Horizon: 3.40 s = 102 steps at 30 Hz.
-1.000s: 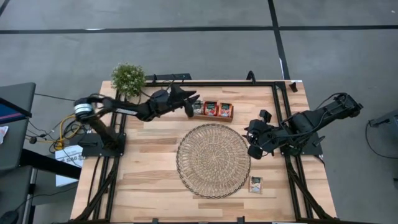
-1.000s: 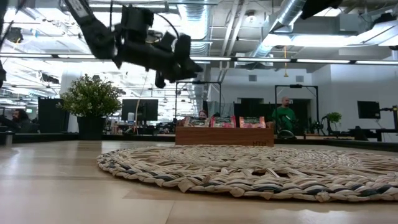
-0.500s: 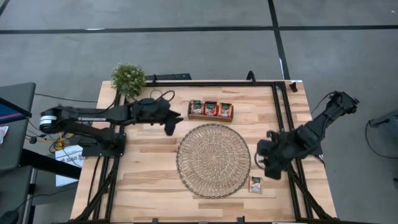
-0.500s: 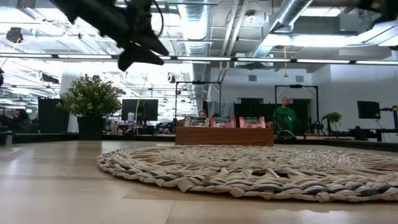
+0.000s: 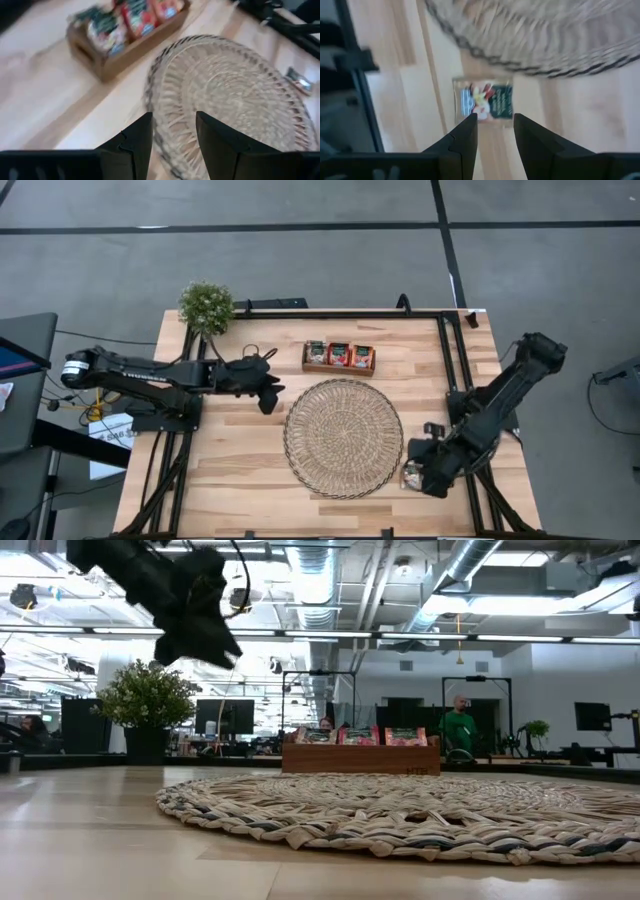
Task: Pick & Place Tea
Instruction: Put the brown tea bag into the left section of the wooden organizer
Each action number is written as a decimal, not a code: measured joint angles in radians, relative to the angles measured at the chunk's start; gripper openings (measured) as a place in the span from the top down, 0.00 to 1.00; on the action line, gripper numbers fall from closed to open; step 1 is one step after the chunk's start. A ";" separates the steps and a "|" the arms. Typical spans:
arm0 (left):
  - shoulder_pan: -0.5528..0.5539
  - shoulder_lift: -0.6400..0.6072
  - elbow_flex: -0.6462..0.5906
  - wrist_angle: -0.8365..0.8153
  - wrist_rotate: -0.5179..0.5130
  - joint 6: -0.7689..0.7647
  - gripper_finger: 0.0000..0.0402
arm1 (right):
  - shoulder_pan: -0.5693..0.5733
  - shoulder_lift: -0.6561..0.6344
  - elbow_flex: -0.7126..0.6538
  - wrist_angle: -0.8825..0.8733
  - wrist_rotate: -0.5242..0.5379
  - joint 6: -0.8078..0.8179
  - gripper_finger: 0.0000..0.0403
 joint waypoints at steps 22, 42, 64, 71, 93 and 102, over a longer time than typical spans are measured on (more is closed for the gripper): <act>-0.043 -0.003 -0.098 0.062 -0.043 -0.053 0.65 | -0.025 0.352 0.000 0.066 -0.093 -0.054 0.71; -0.056 -0.003 -0.098 0.070 -0.001 -0.051 0.65 | -0.078 0.367 -0.080 0.177 -0.143 -0.045 0.76; -0.102 -0.003 -0.099 0.182 0.024 -0.051 0.65 | -0.064 0.147 0.090 -0.230 -0.123 0.077 1.00; -0.102 -0.003 -0.099 0.556 0.212 -0.021 0.65 | -0.143 0.173 0.272 -0.342 0.127 -0.037 1.00; -0.102 0.006 -0.098 0.728 0.256 -0.440 0.65 | -0.531 0.452 0.775 -0.076 0.403 -0.921 1.00; -0.101 0.057 -0.082 0.707 0.159 -0.497 0.65 | -0.545 0.450 0.806 -0.067 0.397 -0.948 1.00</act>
